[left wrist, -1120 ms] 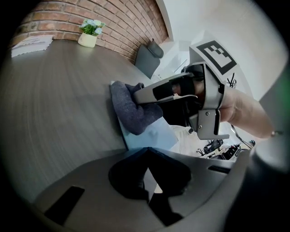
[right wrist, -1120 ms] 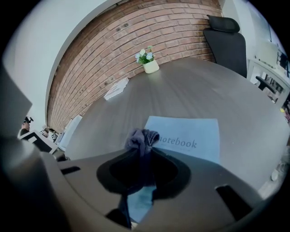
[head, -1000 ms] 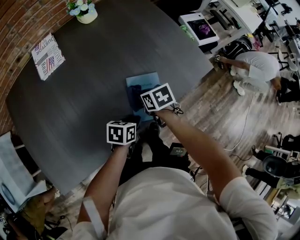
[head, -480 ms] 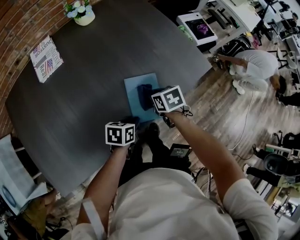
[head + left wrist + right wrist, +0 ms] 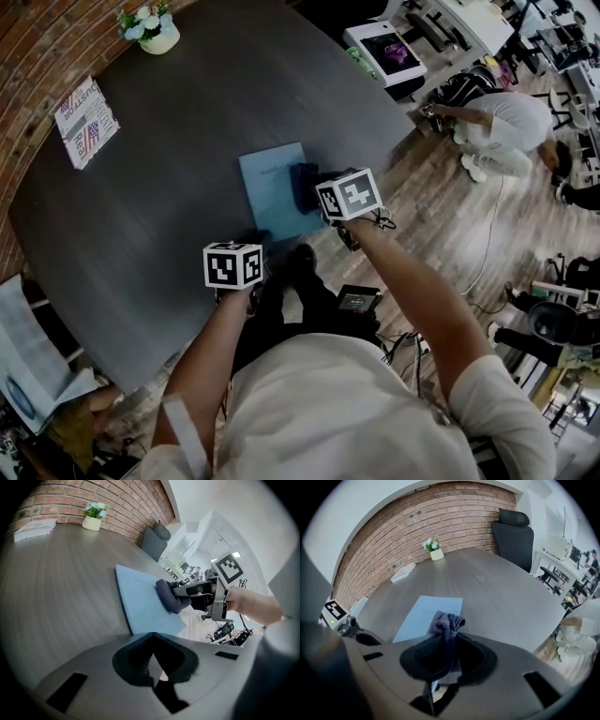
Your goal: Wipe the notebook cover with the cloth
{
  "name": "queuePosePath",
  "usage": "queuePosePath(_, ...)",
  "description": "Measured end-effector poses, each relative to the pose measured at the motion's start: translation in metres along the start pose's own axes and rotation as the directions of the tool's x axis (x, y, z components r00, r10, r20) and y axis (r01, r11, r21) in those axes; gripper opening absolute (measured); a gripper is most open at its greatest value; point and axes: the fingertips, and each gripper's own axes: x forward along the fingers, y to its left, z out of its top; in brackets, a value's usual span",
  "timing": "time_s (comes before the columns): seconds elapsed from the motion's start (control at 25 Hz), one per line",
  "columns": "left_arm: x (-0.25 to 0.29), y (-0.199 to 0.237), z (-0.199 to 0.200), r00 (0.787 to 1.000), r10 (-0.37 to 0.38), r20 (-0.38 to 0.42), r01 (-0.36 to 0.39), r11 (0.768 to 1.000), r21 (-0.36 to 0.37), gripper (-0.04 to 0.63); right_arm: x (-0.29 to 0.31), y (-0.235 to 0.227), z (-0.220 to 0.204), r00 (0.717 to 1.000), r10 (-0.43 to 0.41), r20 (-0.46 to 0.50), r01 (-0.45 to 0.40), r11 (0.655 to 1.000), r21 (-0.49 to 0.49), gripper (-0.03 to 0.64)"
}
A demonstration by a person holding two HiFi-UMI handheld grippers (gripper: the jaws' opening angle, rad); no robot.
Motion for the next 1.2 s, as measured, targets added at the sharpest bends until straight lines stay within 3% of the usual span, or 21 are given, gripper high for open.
queuePosePath(0.36,-0.005,0.003,0.001,1.000,0.022,0.016,-0.022,1.000,0.014,0.011,-0.021,-0.018,-0.004,0.997,-0.074,0.017,0.075,0.996,-0.047,0.095)
queuePosePath(0.6,-0.022,0.007,-0.008,0.999,0.011,0.031,-0.011,1.000,0.006,0.011,-0.044,-0.020,0.004,0.994,-0.081,0.067,0.083,0.996,-0.022,0.094)
queuePosePath(0.92,-0.025,0.007,-0.031,1.000,-0.008,-0.007,0.008,1.000,-0.017,0.011,-0.042,0.035,0.000,0.995,0.054,0.084,-0.054,0.999,0.000,0.094)
queuePosePath(1.2,-0.023,0.010,-0.046,0.999,0.005,-0.042,-0.007,0.999,-0.031,0.011,-0.024,0.108,-0.016,0.971,0.229,0.061,-0.232,0.971,0.051,0.095)
